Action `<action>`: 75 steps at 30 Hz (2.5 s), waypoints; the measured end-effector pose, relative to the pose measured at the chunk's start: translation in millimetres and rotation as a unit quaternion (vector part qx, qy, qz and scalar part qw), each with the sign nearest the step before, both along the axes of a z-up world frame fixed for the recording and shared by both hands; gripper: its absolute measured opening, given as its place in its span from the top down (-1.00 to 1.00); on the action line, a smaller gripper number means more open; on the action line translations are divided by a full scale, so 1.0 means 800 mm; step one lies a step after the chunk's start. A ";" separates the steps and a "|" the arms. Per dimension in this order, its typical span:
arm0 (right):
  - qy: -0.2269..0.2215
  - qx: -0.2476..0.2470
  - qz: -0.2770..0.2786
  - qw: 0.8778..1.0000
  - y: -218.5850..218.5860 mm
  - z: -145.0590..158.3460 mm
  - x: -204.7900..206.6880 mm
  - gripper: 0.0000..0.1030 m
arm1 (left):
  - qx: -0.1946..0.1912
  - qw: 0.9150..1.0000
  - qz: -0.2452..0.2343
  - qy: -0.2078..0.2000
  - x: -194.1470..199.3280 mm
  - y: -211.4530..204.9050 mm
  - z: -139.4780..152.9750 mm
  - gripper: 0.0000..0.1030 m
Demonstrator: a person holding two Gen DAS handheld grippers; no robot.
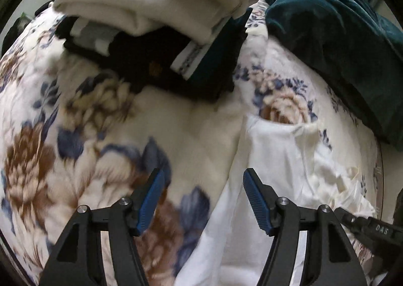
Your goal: Fold small clothes
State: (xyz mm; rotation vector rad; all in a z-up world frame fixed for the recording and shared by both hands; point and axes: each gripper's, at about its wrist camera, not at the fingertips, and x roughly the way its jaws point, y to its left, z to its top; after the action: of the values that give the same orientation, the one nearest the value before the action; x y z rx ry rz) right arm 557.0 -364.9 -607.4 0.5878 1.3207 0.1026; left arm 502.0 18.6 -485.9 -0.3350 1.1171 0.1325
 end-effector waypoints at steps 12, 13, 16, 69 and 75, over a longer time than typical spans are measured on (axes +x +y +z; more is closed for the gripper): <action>-0.016 -0.025 0.047 0.998 0.070 -0.020 0.023 0.87 | 0.014 1.000 0.006 0.019 -0.002 0.016 -0.005 -0.22; -0.027 -0.035 0.041 0.998 0.068 -0.011 0.021 0.88 | 0.012 1.000 0.005 0.018 -0.002 0.016 -0.006 -0.23; -0.041 -0.054 0.017 0.998 0.052 0.006 0.015 0.89 | 0.004 1.000 0.001 0.023 0.007 0.009 -0.012 -0.23; 0.083 -0.054 0.016 0.995 -0.347 0.118 -0.309 -0.82 | 0.036 0.949 -0.218 0.224 -0.427 -0.505 -0.056 -0.59; 0.083 0.001 0.053 0.995 -0.312 0.067 -0.241 -0.82 | 0.030 0.964 -0.196 0.175 -0.431 -0.472 -0.046 0.92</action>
State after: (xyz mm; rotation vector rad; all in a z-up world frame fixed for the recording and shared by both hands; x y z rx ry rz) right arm 364.2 -614.1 -553.6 0.5375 1.5142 0.1443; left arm 156.8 -359.4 -522.4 -0.0285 1.5059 -0.1305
